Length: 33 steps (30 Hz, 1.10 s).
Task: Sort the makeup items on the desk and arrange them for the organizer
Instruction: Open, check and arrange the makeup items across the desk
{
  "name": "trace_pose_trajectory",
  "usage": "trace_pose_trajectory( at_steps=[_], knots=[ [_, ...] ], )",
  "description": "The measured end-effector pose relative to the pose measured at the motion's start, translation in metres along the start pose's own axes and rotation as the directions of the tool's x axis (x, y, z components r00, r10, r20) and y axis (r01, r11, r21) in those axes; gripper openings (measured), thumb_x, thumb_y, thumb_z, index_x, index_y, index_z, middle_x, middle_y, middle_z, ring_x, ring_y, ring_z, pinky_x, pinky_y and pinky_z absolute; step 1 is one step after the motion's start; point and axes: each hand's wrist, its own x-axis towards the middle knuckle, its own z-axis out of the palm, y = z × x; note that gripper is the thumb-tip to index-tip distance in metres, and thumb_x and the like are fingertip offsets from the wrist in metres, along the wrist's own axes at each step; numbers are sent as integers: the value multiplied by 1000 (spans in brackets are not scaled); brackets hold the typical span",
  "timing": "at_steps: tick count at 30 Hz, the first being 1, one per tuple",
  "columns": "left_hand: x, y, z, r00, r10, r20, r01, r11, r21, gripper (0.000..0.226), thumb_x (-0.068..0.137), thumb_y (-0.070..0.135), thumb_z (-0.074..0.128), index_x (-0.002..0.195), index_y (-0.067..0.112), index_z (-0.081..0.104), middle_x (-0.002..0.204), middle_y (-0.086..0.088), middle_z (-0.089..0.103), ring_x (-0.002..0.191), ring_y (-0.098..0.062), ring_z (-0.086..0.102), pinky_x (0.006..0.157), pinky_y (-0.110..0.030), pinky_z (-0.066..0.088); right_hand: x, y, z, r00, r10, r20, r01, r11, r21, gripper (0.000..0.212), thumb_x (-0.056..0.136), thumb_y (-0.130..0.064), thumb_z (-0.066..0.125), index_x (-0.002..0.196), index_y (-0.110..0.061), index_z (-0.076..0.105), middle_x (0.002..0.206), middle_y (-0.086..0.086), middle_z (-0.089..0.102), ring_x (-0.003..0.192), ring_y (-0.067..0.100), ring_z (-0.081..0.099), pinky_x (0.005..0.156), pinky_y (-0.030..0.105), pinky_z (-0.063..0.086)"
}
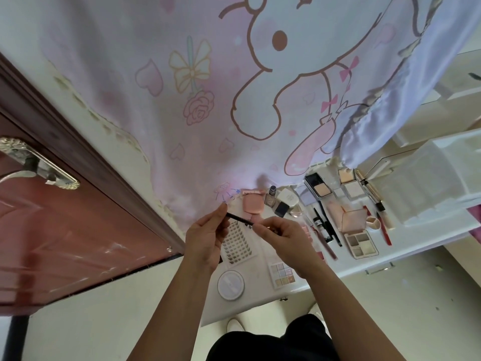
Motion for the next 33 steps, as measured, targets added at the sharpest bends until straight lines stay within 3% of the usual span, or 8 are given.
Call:
trace_pose_trajectory(
  at_steps=[2, 5, 8, 11, 16, 19, 22, 33],
  knots=[
    [-1, -1, 1, 1000, -13, 12, 13, 1000, 0, 16, 75, 15, 80, 83, 2, 73, 68, -7, 66, 60, -13, 59, 53, -21, 50, -1, 0, -2, 999, -13, 48, 13, 1000, 16, 13, 86, -18, 77, 89, -14, 65, 57, -16, 52, 51, -2, 44, 54, 12, 38],
    [-3, 1, 4, 998, 3, 56, -7, 998, 64, 16, 79, 14, 79, 87, 1, 73, 67, -6, 65, 61, -13, 58, 57, -23, 50, -6, -8, -9, 963, 115, 245, -111, 993, -29, 35, 80, -41, 79, 103, -18, 67, 69, -11, 57, 54, 0, 47, 52, 15, 38],
    [-3, 5, 5, 996, 30, 89, -40, 993, 113, 18, 75, 15, 80, 86, 1, 74, 69, -6, 66, 63, -13, 58, 59, -22, 50, -9, -10, -15, 893, 227, 388, -298, 946, 132, 59, 90, -61, 56, 118, -10, 68, 66, -3, 48, 50, 7, 35, 49, 22, 21],
    [-4, 6, 6, 991, 26, 134, -45, 988, 146, 19, 69, 18, 80, 81, 4, 77, 69, -7, 66, 62, -13, 57, 58, -22, 51, -8, -8, -19, 856, 270, 441, -419, 862, 284, 67, 98, -64, 36, 119, -10, 71, 62, -3, 33, 51, 10, 25, 51, 24, 14],
    [-7, 4, 11, 980, 36, 196, -73, 980, 183, 15, 70, 20, 81, 76, 7, 77, 68, -6, 61, 61, -13, 53, 64, -25, 49, -12, -10, -5, 934, 218, 282, -258, 959, 114, 51, 100, -55, 44, 90, -13, 72, 56, -5, 29, 49, 10, 21, 47, 24, 18],
    [-6, 9, 13, 994, 43, 103, -53, 995, 90, 19, 71, 20, 80, 77, 5, 71, 63, -4, 59, 55, -12, 51, 55, -21, 48, -16, -11, -4, 997, 27, 66, -20, 994, -109, 42, 100, -45, 52, 76, -15, 70, 44, -10, 33, 43, 6, 27, 47, 18, 25],
    [7, 29, -1, 999, 44, -31, -46, 997, -68, 22, 68, 21, 81, 79, 7, 67, 64, -2, 62, 54, -9, 54, 47, -17, 47, -21, -5, -18, 991, -123, -48, 106, 959, -265, 34, 98, -38, 58, 77, -17, 74, 40, -10, 35, 41, 6, 29, 46, 17, 25],
    [-2, 25, 4, 992, 37, 119, -32, 999, -44, 17, 75, 22, 77, 80, 7, 70, 66, -3, 61, 58, -10, 56, 51, -18, 50, -30, -2, -14, 993, -107, -47, 101, 989, -111, 30, 98, -39, 57, 85, -21, 77, 43, -10, 30, 43, 6, 24, 46, 15, 23]
  ],
)
